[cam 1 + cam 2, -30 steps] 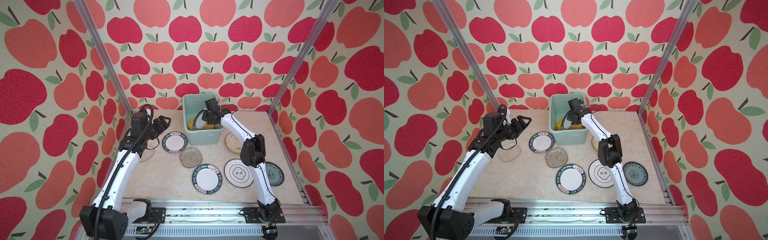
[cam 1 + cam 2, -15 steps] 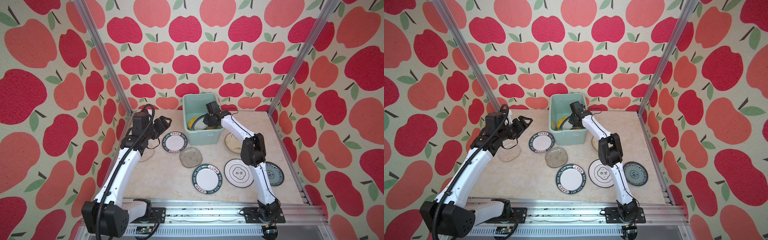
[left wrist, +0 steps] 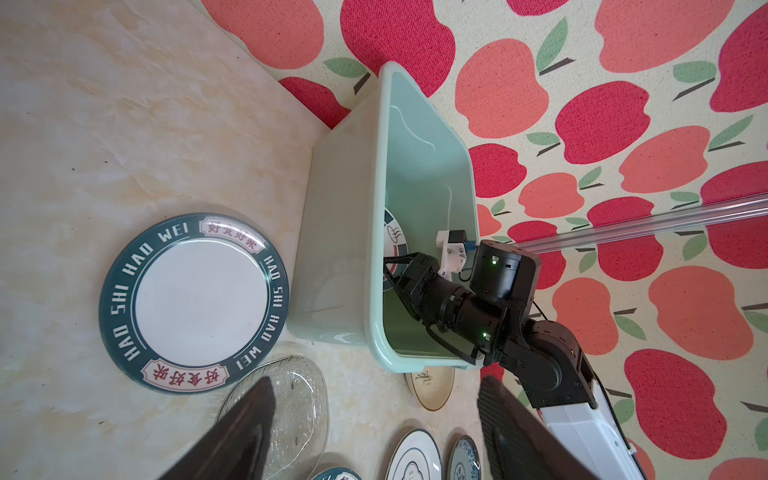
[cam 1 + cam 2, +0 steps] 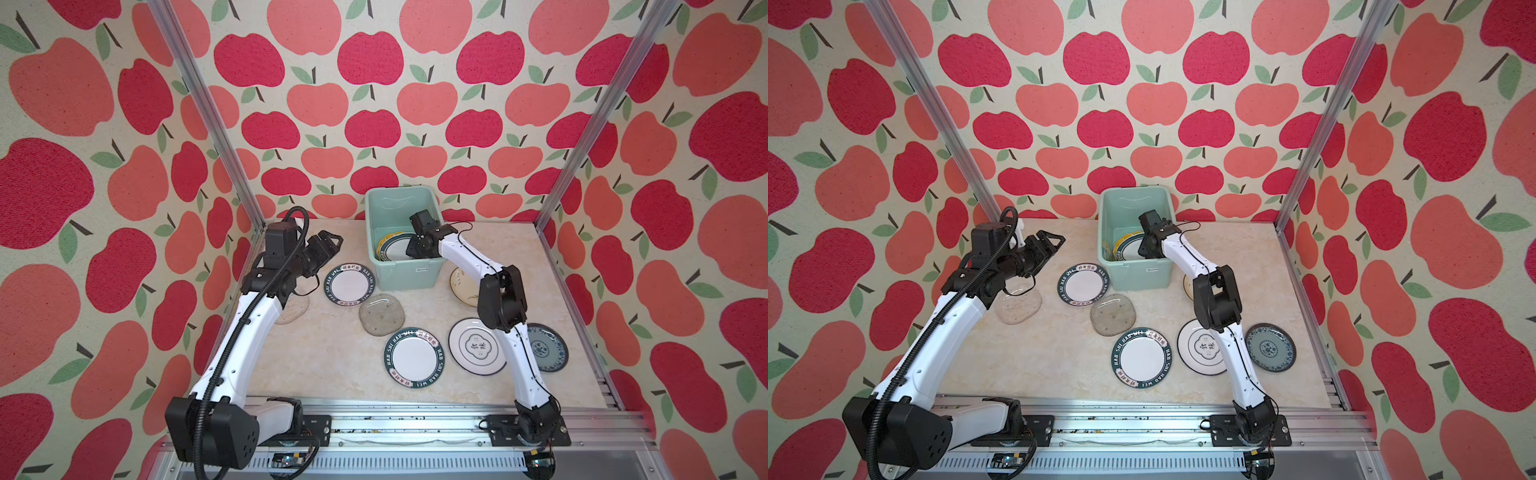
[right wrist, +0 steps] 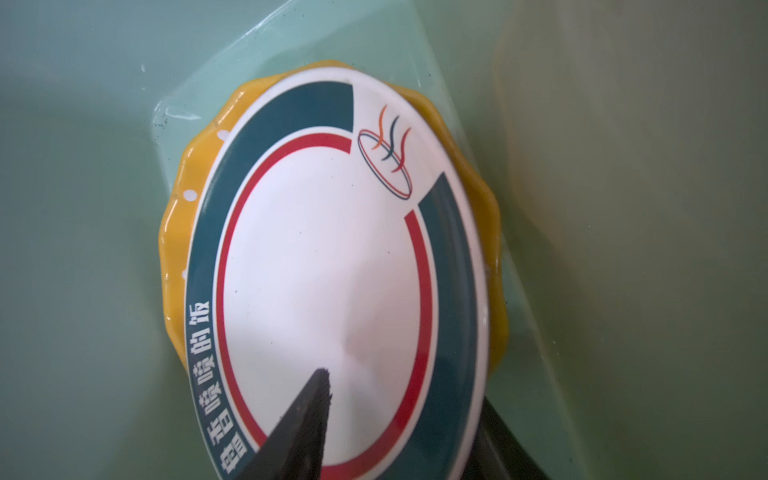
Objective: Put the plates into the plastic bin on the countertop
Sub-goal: 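Lower the plate onto the yellow plate in the bin with the right gripper, then open the right gripper and release the plate in the bin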
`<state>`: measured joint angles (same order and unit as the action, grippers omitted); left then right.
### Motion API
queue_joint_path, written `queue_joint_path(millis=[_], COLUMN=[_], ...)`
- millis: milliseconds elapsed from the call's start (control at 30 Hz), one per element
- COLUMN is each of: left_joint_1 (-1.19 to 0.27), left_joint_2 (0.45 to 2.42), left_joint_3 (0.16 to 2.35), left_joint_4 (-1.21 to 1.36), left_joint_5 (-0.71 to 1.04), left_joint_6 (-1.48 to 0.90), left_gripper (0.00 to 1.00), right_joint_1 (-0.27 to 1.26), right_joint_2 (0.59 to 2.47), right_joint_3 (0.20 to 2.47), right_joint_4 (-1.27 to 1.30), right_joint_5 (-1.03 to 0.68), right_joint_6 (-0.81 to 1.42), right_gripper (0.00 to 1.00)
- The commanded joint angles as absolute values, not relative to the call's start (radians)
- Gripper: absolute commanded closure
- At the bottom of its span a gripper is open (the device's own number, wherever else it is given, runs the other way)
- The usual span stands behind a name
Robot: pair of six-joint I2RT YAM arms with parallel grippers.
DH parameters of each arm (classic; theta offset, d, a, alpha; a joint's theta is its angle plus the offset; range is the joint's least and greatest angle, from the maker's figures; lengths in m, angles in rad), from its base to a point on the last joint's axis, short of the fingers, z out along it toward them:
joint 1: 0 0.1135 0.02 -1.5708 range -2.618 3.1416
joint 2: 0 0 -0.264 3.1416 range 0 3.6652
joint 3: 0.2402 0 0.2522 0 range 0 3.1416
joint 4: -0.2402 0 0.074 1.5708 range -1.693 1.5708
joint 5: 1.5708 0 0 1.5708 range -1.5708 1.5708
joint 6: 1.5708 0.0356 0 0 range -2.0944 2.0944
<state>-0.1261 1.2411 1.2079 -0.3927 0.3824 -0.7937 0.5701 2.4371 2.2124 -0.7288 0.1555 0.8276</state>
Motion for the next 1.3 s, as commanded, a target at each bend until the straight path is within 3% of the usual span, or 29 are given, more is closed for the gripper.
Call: queue_joint_path(millis=[0, 133, 367, 533, 567, 600, 1000, 1267], left_joint_1=[-0.118, -0.116, -0.106, -0.1, -0.099, -0.098, -0.095, -0.092], left_joint_2=[1.254, 1.259, 1.265, 1.274, 1.277, 1.279, 1.246, 1.178], left_joint_3=[1.227, 1.226, 1.221, 1.222, 1.223, 1.223, 1.247, 1.28], left_joint_4=[-0.409, -0.408, -0.41, -0.404, -0.401, -0.399, -0.451, -0.618], left_joint_5=[0.399, 0.402, 0.402, 0.403, 0.405, 0.407, 0.388, 0.356], left_joint_6=[-0.794, -0.796, -0.796, -0.802, -0.802, -0.804, -0.801, -0.786], left_gripper=[0.21, 0.21, 0.21, 0.21, 0.21, 0.21, 0.22, 0.23], right_joint_1=[0.566, 0.566, 0.558, 0.555, 0.555, 0.555, 0.587, 0.636], right_joint_2=[2.469, 2.473, 2.492, 2.521, 2.527, 2.532, 2.44, 2.309], right_joint_3=[2.255, 2.257, 2.271, 2.34, 2.358, 2.376, 2.436, 2.42], right_joint_4=[-0.8, -0.774, -0.724, -0.743, -0.756, -0.768, -0.846, -0.849], right_joint_5=[0.167, 0.143, 0.089, 0.06, 0.064, 0.065, 0.209, 0.267], right_joint_6=[0.844, 0.832, 0.829, 0.799, 0.796, 0.792, 0.781, 0.746], right_gripper=[0.44, 0.32, 0.25, 0.11, 0.03, 0.01, 0.01, 0.01])
